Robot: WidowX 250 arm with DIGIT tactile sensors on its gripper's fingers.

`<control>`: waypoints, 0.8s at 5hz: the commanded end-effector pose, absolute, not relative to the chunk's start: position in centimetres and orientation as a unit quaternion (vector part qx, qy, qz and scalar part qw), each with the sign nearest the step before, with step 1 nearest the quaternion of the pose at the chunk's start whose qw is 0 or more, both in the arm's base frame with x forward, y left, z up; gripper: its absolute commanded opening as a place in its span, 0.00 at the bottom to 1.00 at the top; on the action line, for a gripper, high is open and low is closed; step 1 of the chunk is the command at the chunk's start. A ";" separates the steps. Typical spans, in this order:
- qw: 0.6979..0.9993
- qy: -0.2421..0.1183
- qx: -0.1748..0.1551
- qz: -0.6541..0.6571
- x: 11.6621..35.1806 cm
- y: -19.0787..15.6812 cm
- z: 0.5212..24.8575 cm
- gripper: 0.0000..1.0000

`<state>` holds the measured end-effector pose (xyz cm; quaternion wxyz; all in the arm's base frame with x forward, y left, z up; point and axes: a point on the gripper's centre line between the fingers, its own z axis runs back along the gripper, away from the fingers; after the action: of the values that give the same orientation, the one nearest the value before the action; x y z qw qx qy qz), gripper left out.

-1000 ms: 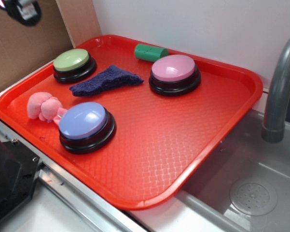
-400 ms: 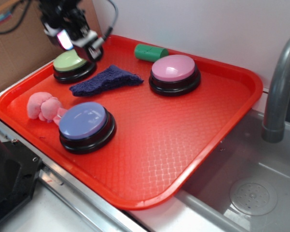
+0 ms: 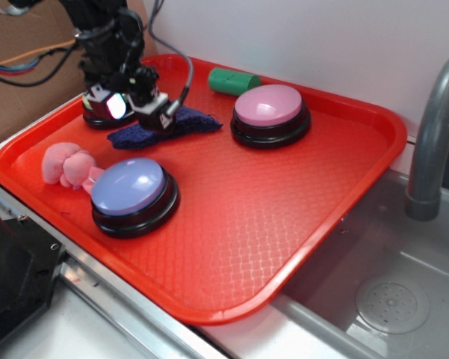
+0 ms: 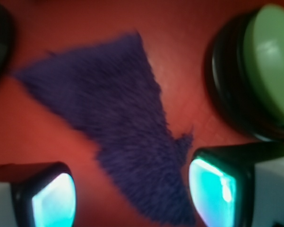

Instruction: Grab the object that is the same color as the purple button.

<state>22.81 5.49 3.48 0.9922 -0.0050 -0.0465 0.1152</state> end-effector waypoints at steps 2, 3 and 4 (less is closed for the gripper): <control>0.996 -0.053 0.009 0.073 23.4 5.6 2.5 0.00; 0.995 -0.057 0.013 0.075 23.5 5.3 2.7 0.00; 0.996 -0.057 0.011 0.072 23.6 5.2 2.9 0.00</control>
<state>23.15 4.94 1.70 0.9965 0.0123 -0.0326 0.0759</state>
